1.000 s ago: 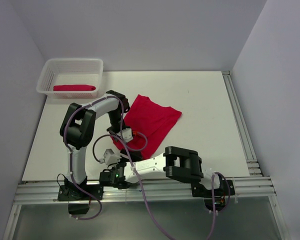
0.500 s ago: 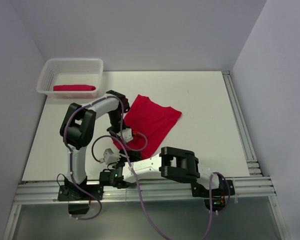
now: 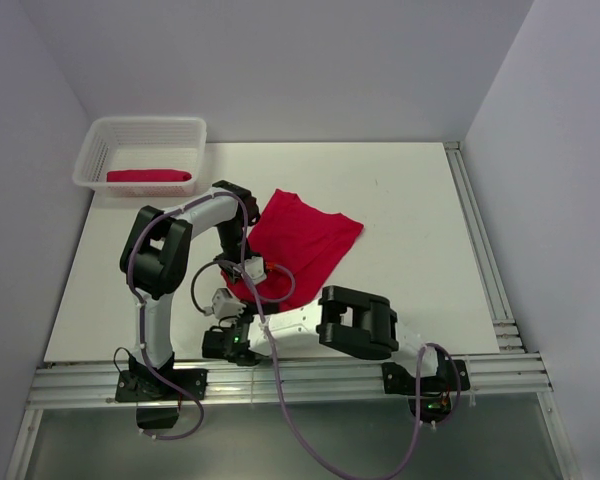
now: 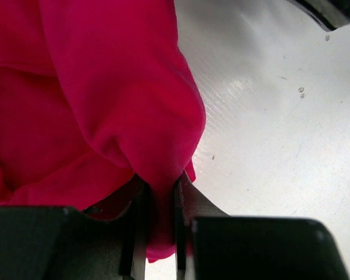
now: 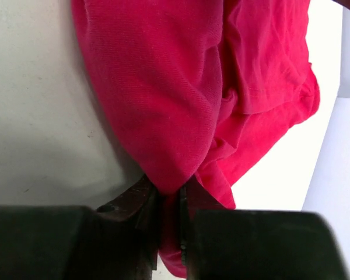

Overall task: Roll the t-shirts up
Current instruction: Roll the tshirt

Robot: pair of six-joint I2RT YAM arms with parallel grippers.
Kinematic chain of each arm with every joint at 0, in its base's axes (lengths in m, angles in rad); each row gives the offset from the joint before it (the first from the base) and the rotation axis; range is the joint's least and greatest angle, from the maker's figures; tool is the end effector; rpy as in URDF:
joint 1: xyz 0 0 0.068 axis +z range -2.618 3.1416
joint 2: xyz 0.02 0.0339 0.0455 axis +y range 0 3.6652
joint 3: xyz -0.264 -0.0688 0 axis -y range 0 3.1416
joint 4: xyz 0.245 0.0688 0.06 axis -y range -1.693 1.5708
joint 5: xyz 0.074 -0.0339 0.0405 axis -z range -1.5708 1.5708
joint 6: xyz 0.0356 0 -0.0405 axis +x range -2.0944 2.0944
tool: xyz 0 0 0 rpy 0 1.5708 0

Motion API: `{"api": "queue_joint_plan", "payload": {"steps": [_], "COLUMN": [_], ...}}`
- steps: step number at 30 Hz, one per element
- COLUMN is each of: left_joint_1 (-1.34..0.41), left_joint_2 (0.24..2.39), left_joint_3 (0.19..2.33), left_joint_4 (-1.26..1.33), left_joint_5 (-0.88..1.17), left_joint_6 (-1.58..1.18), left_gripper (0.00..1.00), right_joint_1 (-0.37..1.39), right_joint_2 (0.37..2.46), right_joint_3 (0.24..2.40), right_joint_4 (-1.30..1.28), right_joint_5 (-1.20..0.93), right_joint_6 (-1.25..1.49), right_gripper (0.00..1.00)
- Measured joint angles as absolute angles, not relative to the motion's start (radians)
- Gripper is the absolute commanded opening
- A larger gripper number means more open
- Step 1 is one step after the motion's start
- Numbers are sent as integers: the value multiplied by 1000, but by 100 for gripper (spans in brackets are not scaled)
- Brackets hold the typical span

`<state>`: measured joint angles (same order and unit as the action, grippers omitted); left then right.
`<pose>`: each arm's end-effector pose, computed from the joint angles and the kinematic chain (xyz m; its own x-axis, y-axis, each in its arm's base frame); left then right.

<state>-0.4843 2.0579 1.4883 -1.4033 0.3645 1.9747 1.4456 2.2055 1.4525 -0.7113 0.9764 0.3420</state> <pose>0.2952 -0.1697 0.1665 0.6065 0.6517 -0.4555 0.6264 -0.7445 -0.2309 0.0800 0.3994 0.1089 -0.2996 -0.8767 -0.3764 -0.4714 0.4791 -0.7404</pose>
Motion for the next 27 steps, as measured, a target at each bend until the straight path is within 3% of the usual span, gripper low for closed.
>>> {"api": "queue_joint_plan", "payload": {"steps": [3, 9, 24, 27], "left_joint_1": [-484, -487, -404, -357], "left_joint_2": [2058, 2050, 1925, 1892], "left_joint_3": [1488, 1486, 1468, 1459], "left_joint_4": [-1403, -1394, -1272, -1264], "left_joint_5": [365, 368, 524, 558], "left_joint_6": [1975, 1975, 1967, 1960], "left_gripper": [18, 40, 66, 67], "right_joint_1": [1441, 1399, 1289, 1270], "right_joint_2": [2186, 2093, 1844, 1819], "right_joint_3": [1429, 1358, 1135, 1100], "right_joint_4": [-679, -594, -222, -149], "right_joint_5": [957, 816, 336, 227], "right_joint_6": [329, 308, 315, 312], "right_gripper": [0, 0, 0, 0]}}
